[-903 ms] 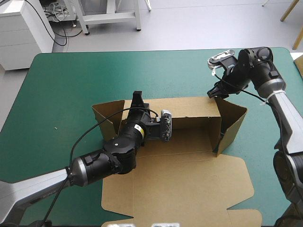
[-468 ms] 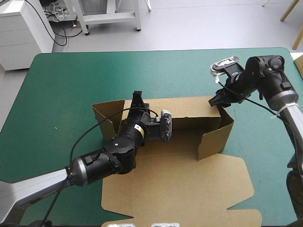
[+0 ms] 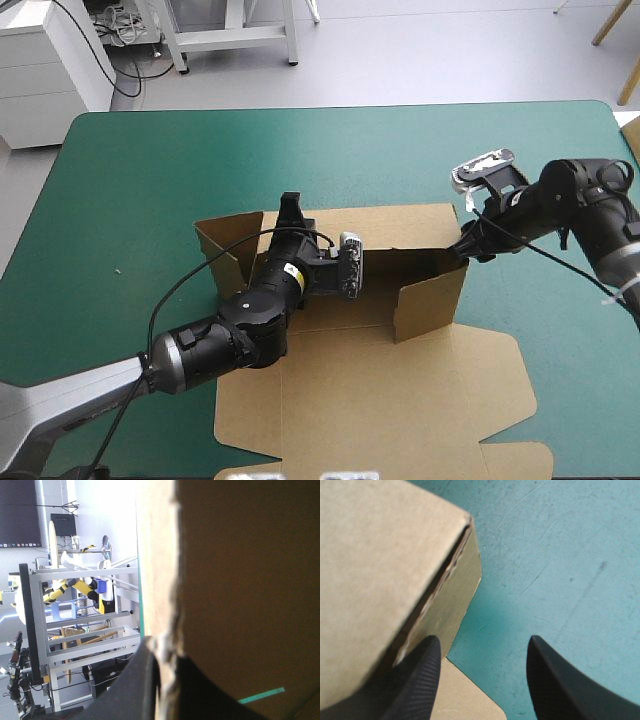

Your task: Fold the box

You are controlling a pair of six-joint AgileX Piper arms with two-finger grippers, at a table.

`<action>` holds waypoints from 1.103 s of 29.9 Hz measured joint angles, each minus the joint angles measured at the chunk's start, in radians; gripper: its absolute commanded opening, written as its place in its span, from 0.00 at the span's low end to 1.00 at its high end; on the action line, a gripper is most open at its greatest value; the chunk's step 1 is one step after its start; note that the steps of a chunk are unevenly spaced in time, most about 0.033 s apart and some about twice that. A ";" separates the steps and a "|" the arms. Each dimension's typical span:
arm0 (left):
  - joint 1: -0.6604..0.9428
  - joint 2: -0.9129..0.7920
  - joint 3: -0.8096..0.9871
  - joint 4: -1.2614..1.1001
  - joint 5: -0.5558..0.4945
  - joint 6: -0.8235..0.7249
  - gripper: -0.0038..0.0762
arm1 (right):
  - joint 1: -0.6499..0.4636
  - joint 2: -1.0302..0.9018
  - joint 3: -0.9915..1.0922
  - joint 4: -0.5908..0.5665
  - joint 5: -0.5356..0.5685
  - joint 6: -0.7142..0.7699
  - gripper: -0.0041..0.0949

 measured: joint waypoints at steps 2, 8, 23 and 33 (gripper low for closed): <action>0.000 0.001 0.000 0.000 0.000 0.000 0.04 | 0.000 -0.042 0.039 0.003 -0.028 -0.003 0.53; 0.000 0.001 0.000 0.000 0.000 0.000 0.04 | 0.000 -0.170 0.178 0.010 -0.112 -0.013 0.53; 0.000 0.001 0.000 0.002 -0.001 0.000 0.04 | 0.000 -0.357 0.512 0.263 -0.351 -0.233 0.53; 0.000 0.002 0.000 0.003 -0.004 0.000 0.04 | 0.001 -0.357 0.531 0.343 -0.449 -0.257 0.53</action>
